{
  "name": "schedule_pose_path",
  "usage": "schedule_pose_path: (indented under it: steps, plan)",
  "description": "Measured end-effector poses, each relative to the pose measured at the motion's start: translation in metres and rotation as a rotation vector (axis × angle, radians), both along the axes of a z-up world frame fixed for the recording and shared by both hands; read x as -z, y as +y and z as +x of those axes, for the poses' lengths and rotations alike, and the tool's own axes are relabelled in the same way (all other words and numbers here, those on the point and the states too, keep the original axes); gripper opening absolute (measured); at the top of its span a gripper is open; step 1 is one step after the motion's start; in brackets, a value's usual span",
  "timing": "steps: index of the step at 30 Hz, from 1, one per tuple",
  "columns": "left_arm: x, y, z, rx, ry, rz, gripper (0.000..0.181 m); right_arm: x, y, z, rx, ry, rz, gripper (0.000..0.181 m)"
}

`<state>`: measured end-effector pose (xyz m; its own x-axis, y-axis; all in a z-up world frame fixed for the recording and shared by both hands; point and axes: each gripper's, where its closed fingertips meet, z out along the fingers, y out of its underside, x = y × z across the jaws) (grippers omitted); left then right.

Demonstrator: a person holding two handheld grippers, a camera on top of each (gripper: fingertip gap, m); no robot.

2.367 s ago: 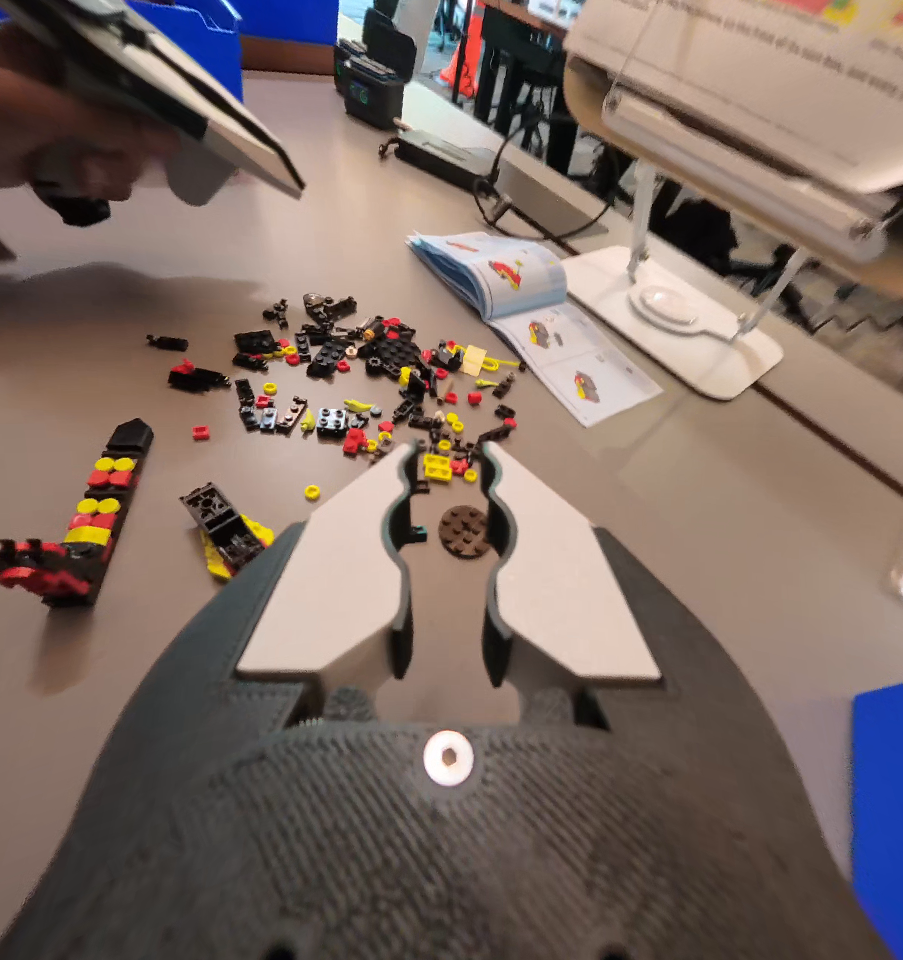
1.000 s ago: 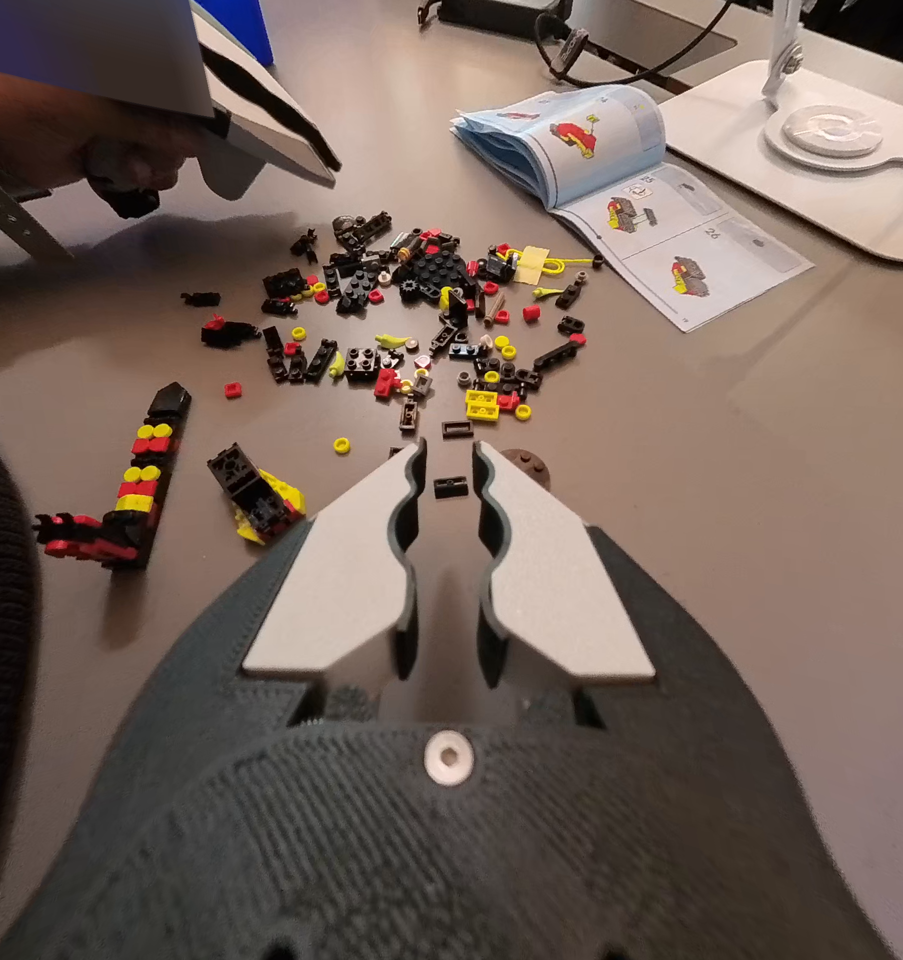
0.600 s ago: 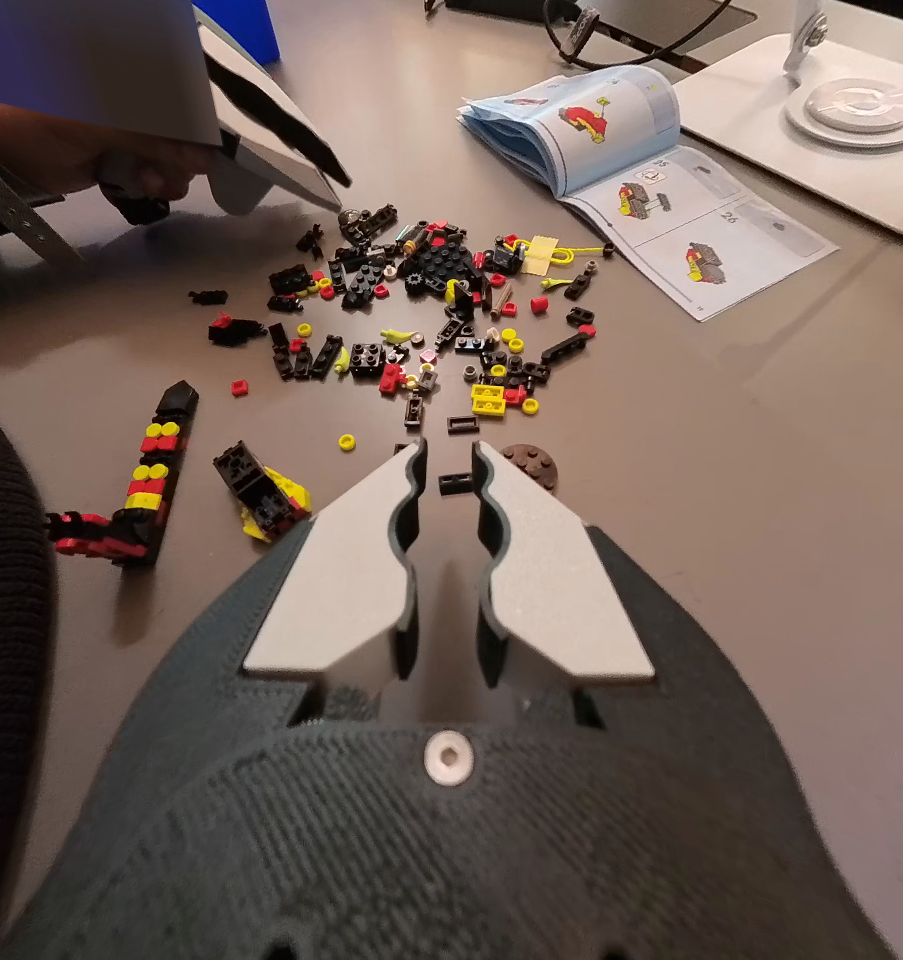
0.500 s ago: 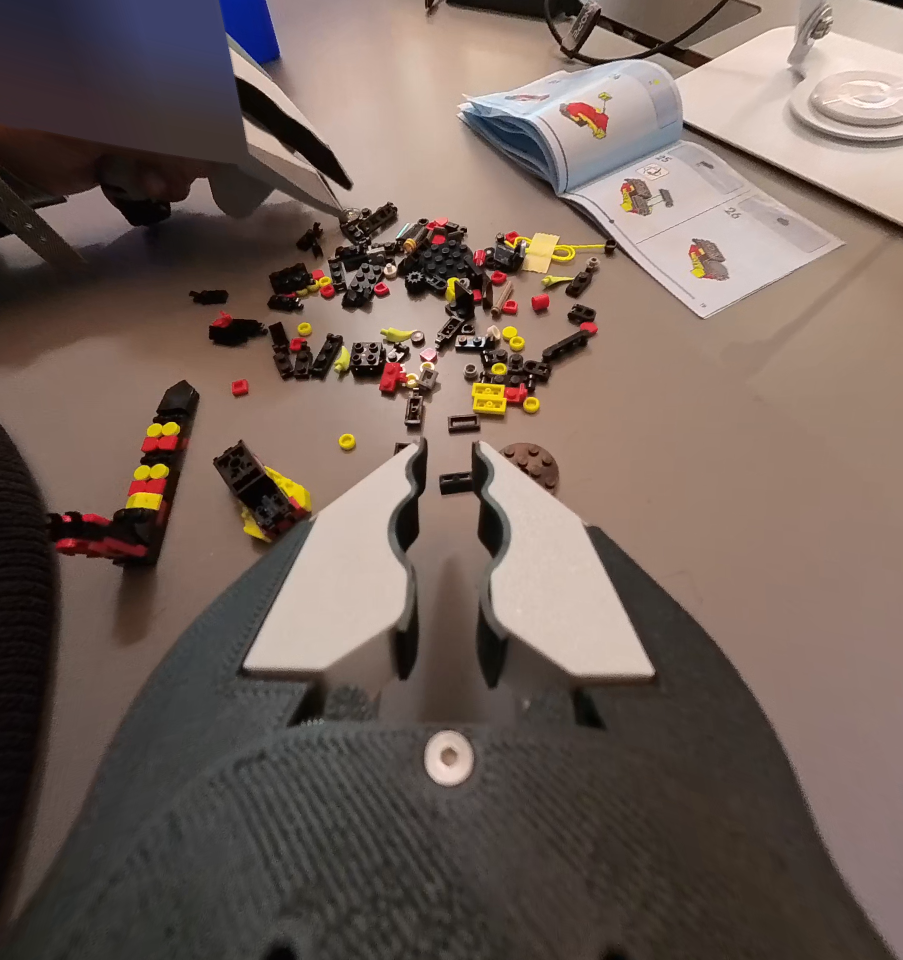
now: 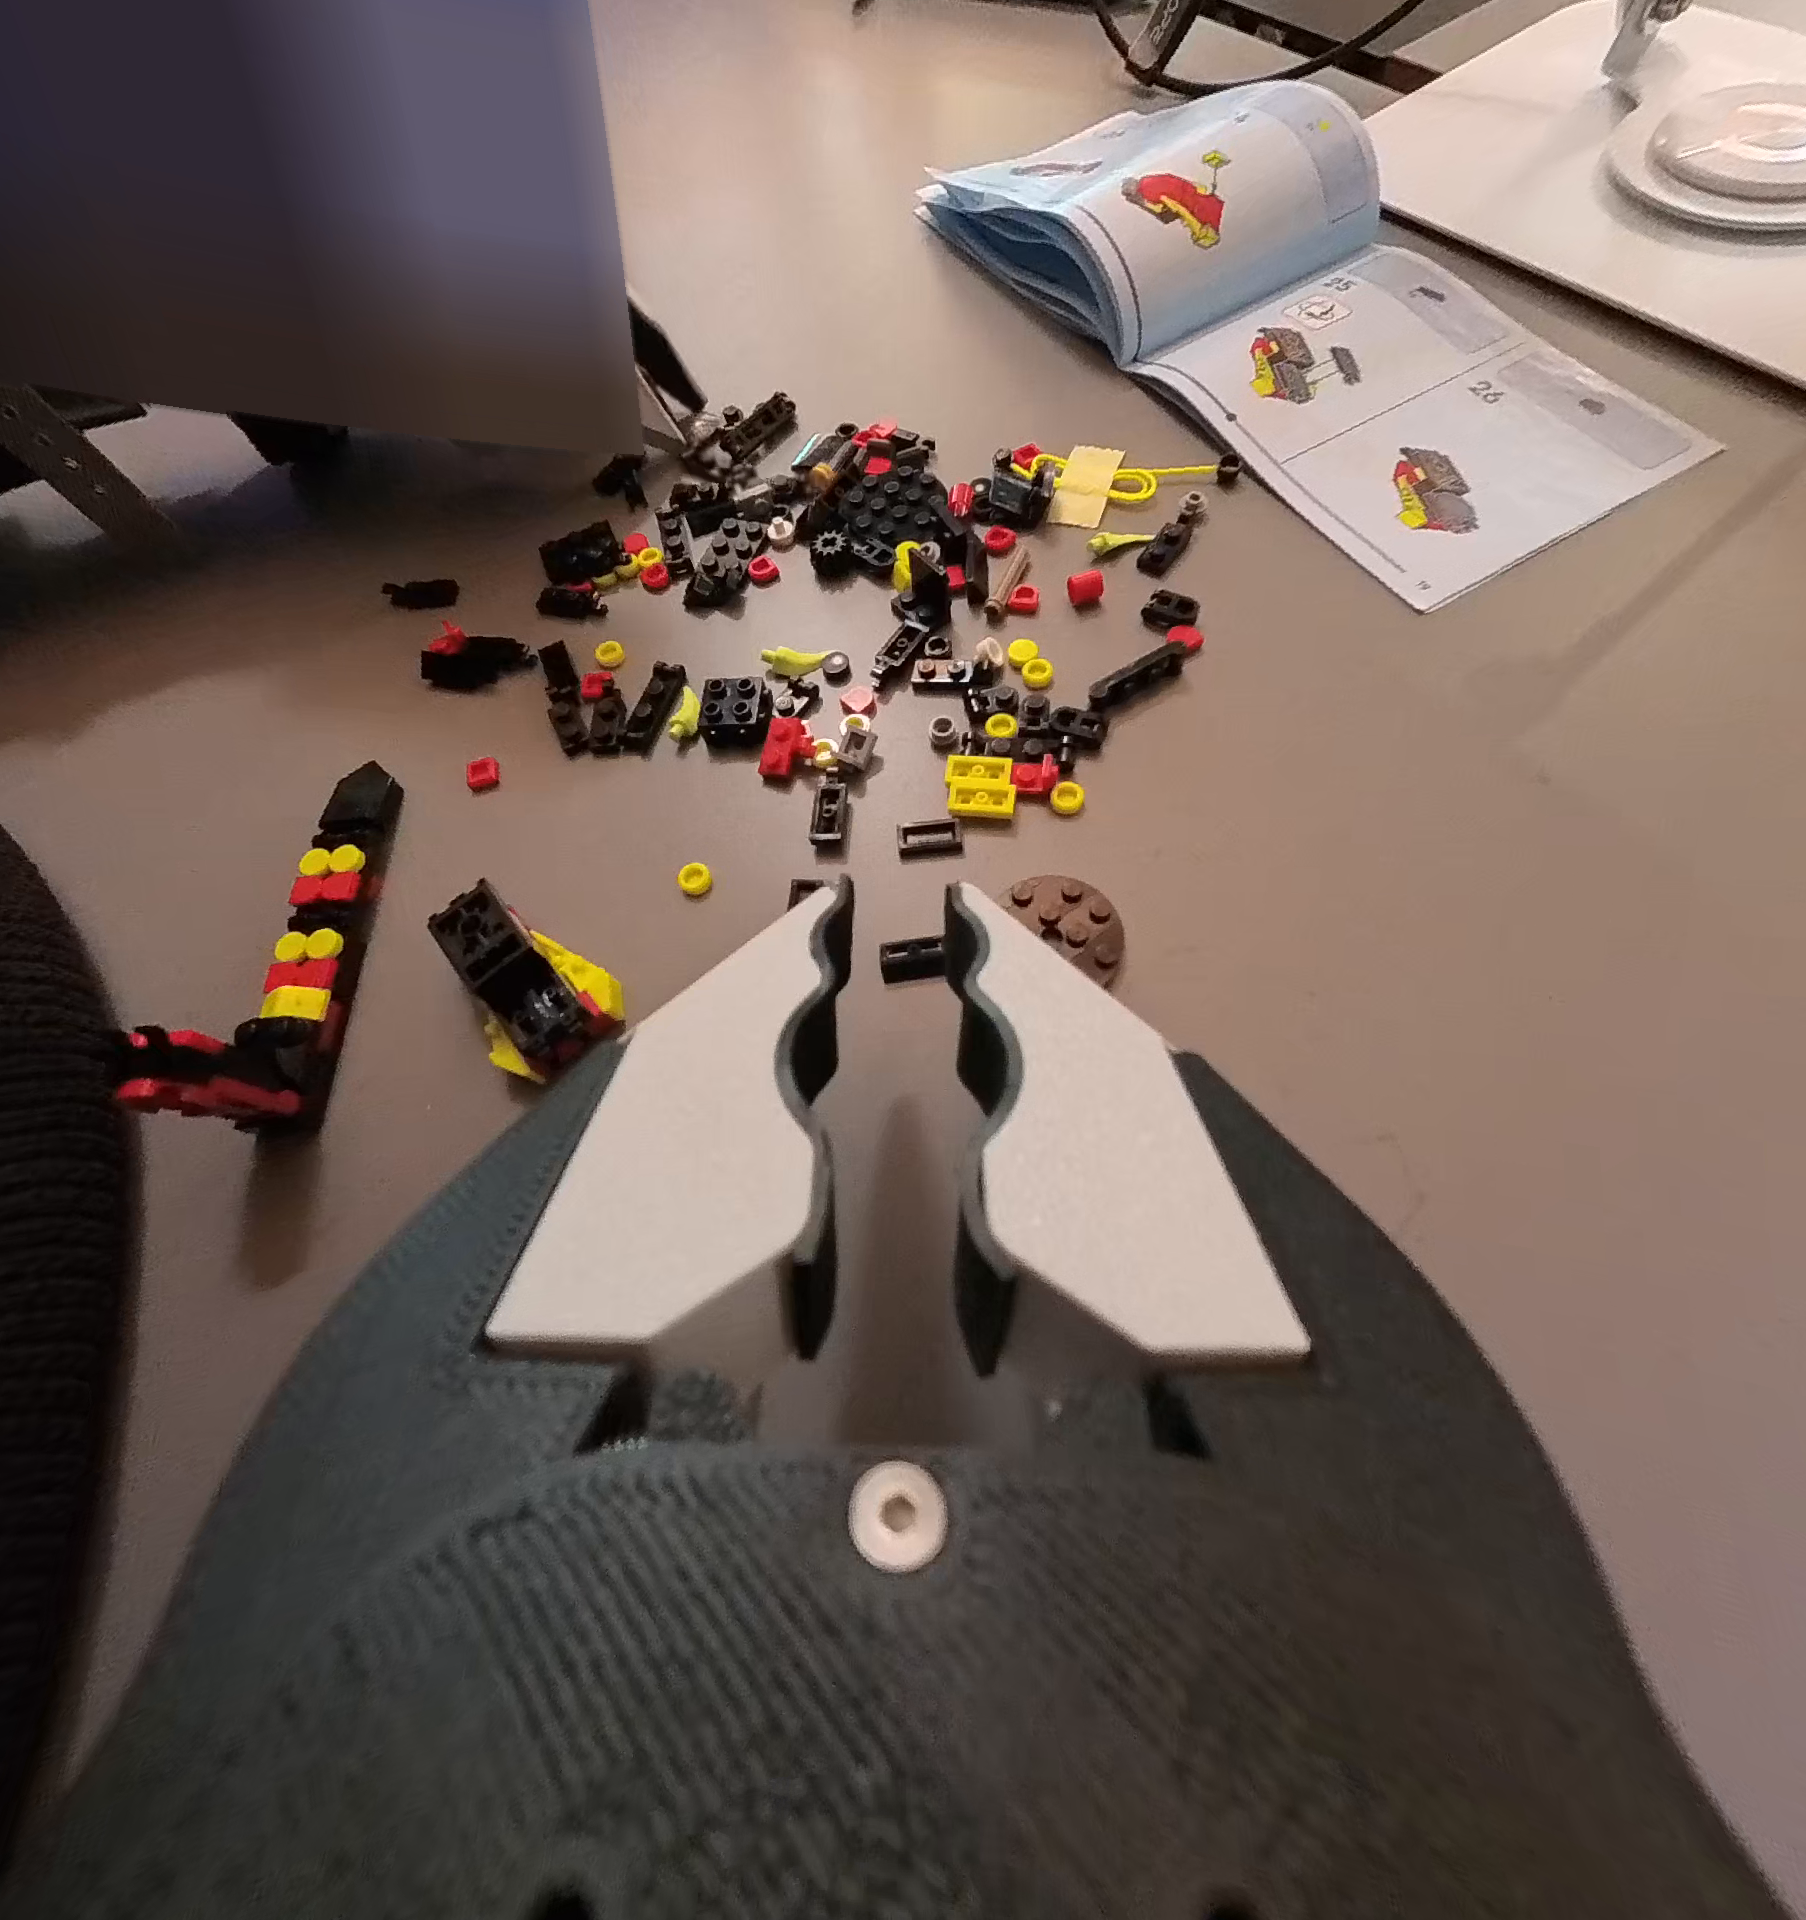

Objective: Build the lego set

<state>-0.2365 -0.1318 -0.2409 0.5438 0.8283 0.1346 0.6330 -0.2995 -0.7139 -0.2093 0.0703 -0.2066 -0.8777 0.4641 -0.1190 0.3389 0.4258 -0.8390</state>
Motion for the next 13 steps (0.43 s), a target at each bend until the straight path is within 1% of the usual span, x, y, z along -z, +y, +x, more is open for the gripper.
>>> schedule_pose_path:
  steps: [6, 8, 9, 10, 11, 13]
  plan:
    - [-0.002, -0.001, 0.000, -0.014, -0.016, 0.044, 0.012, 0.000, 0.000, 0.001, -0.002, 0.001, 0.000, 0.015]
    - [-0.011, 0.003, -0.001, -0.027, -0.019, 0.142, 0.012, -0.001, 0.000, 0.001, -0.002, 0.003, 0.000, 0.015]
    - [-0.019, 0.006, -0.002, -0.036, -0.027, 0.234, 0.012, -0.001, 0.000, 0.001, -0.002, 0.003, 0.000, 0.015]
    - [-0.031, 0.010, -0.002, -0.041, -0.039, 0.366, 0.012, -0.001, 0.000, 0.001, -0.002, 0.003, -0.001, 0.015]
    - [-0.047, 0.014, -0.002, -0.037, -0.055, 0.532, 0.012, -0.001, 0.000, 0.001, -0.002, 0.003, -0.001, 0.015]
    - [-0.091, 0.016, 0.001, -0.002, -0.088, 0.955, 0.012, -0.001, 0.000, 0.000, -0.002, 0.001, -0.002, 0.015]
